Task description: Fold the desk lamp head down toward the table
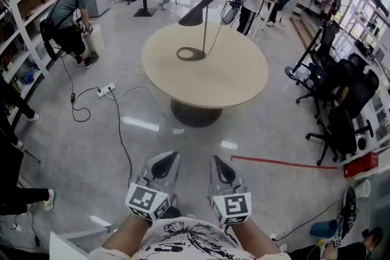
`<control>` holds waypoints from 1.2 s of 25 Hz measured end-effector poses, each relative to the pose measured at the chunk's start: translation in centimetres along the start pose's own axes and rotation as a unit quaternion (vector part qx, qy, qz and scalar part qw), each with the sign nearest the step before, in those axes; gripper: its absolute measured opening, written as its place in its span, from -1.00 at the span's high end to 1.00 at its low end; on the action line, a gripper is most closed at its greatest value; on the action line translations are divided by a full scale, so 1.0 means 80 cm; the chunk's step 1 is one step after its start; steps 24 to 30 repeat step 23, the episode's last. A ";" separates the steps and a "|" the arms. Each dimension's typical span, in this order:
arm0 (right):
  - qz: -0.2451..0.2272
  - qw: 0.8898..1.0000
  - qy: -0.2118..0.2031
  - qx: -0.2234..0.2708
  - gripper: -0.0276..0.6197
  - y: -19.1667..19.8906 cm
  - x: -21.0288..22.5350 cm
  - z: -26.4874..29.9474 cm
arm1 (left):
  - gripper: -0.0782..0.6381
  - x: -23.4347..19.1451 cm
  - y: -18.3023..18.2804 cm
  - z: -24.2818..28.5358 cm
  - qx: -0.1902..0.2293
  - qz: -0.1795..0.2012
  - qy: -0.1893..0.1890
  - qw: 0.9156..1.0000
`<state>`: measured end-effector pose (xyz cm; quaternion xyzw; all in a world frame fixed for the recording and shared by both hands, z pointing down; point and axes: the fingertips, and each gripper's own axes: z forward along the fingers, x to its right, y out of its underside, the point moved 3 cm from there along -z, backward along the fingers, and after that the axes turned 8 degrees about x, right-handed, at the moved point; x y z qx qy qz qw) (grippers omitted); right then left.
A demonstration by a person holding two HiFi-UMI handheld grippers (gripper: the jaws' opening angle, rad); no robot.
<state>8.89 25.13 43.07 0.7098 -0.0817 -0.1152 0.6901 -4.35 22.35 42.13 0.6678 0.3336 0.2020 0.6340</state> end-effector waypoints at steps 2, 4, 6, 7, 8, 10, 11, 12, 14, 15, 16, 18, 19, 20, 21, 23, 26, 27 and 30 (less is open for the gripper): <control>0.001 1.000 0.000 -0.001 0.89 0.000 -0.003 0.000 | 0.77 0.002 -0.002 -0.001 0.000 0.002 0.004 1.000; 0.000 1.000 0.001 0.001 0.89 -0.005 -0.007 -0.001 | 0.77 0.002 -0.003 -0.003 0.000 0.002 0.003 1.000; 0.000 1.000 0.000 0.003 0.89 -0.007 -0.010 -0.001 | 0.77 0.000 -0.004 -0.006 -0.001 0.001 0.000 1.000; 0.000 1.000 -0.001 0.005 0.89 -0.008 -0.011 -0.001 | 0.77 -0.001 -0.003 -0.007 -0.002 0.000 -0.001 1.000; 0.000 1.000 -0.002 0.007 0.89 -0.010 -0.012 -0.001 | 0.77 -0.001 -0.001 -0.007 -0.003 -0.001 -0.003 1.000; 0.000 1.000 -0.004 0.010 0.89 -0.012 -0.013 0.000 | 0.77 -0.001 0.002 -0.008 -0.006 -0.003 -0.005 1.000; -0.001 1.000 -0.005 0.009 0.89 -0.012 -0.013 0.000 | 0.77 -0.001 0.003 -0.009 -0.007 -0.003 -0.005 1.000; -0.001 1.000 -0.004 0.009 0.89 -0.011 -0.014 0.001 | 0.77 -0.001 0.004 -0.010 -0.009 -0.003 -0.005 1.000; 0.001 1.000 -0.002 0.008 0.89 -0.010 -0.016 0.002 | 0.77 -0.004 0.004 -0.013 -0.009 -0.003 -0.006 1.000; 0.003 1.000 -0.001 0.007 0.89 -0.009 -0.016 0.003 | 0.77 -0.005 0.005 -0.014 -0.010 -0.003 -0.006 1.000; 0.006 1.000 -0.001 0.006 0.89 -0.009 -0.016 0.004 | 0.77 -0.006 0.005 -0.014 -0.011 -0.005 -0.007 1.000; 0.012 1.000 -0.002 0.003 0.89 -0.008 -0.015 0.005 | 0.77 -0.005 0.006 -0.013 -0.013 -0.007 -0.008 1.000; 0.013 1.000 -0.002 0.001 0.89 -0.008 -0.014 0.005 | 0.77 -0.005 0.007 -0.011 -0.014 -0.008 -0.008 1.000; 0.014 1.000 -0.002 0.001 0.89 -0.009 -0.013 0.007 | 0.77 -0.005 0.007 -0.010 -0.015 -0.008 -0.008 1.000; 0.015 1.000 -0.002 0.001 0.89 -0.010 -0.012 0.008 | 0.77 -0.005 0.007 -0.009 -0.016 -0.008 -0.008 1.000; 0.017 1.000 0.000 0.002 0.89 -0.011 -0.011 0.011 | 0.77 -0.007 0.006 -0.007 -0.017 -0.007 -0.006 1.000; 0.017 1.000 0.000 0.002 0.89 -0.011 -0.011 0.011 | 0.77 -0.007 0.006 -0.007 -0.017 -0.007 -0.006 1.000; 0.017 1.000 0.000 0.002 0.89 -0.011 -0.011 0.011 | 0.77 -0.007 0.006 -0.007 -0.017 -0.007 -0.006 1.000; 0.017 1.000 0.000 0.002 0.89 -0.011 -0.011 0.011 | 0.77 -0.007 0.006 -0.007 -0.017 -0.007 -0.006 1.000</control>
